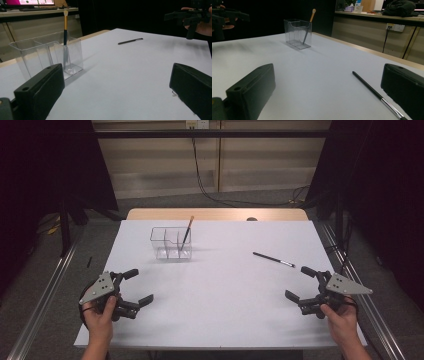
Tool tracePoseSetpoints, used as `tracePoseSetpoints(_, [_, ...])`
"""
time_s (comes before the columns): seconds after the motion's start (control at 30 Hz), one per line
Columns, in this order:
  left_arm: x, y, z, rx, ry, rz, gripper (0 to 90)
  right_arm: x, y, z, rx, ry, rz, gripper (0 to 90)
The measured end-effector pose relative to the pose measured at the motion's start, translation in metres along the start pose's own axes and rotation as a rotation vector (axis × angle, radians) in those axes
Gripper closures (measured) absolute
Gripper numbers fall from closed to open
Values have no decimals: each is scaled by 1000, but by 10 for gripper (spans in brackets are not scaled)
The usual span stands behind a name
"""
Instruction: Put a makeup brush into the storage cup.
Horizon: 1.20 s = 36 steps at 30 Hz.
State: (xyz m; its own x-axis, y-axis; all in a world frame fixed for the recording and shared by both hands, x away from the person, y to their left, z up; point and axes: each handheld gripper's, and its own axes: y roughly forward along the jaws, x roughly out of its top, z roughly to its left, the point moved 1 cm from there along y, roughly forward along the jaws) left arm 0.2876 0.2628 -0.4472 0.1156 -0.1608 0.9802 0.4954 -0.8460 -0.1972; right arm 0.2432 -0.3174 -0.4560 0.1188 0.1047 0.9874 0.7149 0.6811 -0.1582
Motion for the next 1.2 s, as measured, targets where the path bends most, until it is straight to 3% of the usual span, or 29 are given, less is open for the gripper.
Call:
tracePoseSetpoints(0.5, [1,-3,0,6,7,-10,0,3,3,-2,-7,1,-10,0])
tracePoseSetpoints(1.2, [2,-4,0,0,8,-13,0,12,12,-11,-65,34,-15,0])
